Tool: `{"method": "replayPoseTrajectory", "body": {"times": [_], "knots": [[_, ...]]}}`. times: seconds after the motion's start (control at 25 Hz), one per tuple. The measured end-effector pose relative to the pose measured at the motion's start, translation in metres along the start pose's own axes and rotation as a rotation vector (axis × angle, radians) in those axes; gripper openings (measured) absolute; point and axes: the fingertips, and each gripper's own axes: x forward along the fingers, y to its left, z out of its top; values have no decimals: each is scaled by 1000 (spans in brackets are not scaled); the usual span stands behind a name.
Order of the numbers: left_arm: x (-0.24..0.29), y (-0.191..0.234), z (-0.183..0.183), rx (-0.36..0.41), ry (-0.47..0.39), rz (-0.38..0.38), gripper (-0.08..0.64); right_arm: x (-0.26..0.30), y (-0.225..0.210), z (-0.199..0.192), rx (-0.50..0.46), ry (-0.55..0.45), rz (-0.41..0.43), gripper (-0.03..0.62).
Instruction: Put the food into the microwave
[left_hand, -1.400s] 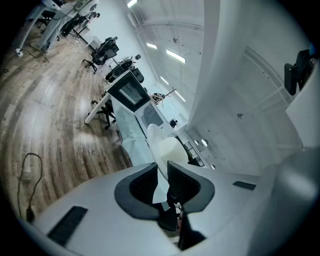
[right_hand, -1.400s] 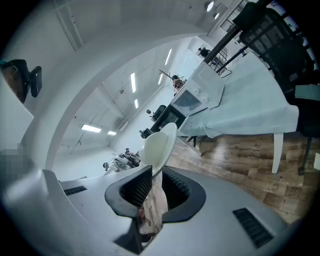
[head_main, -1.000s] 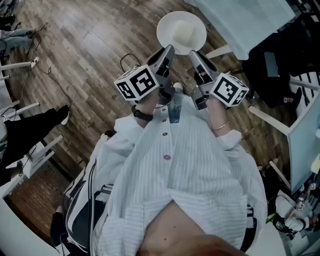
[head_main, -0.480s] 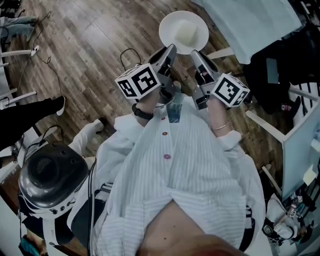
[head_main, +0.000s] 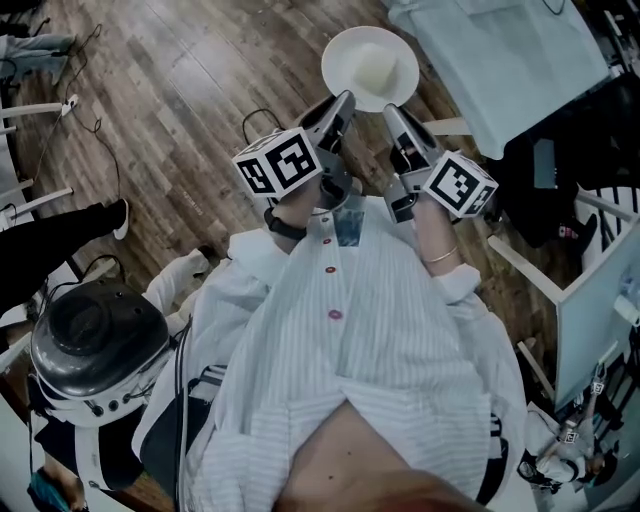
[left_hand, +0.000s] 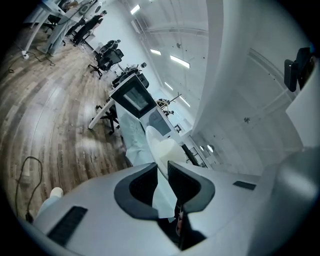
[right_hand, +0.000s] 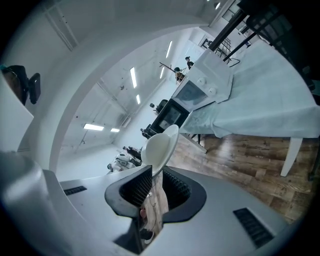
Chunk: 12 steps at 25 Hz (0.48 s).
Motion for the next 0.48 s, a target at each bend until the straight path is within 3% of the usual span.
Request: {"method": "replayPoseTrajectory", "body": {"times": [0.48], "knots": [[77,34,83,6,65,-27,66,95,-13,61,25,-30,-27,74]]}}
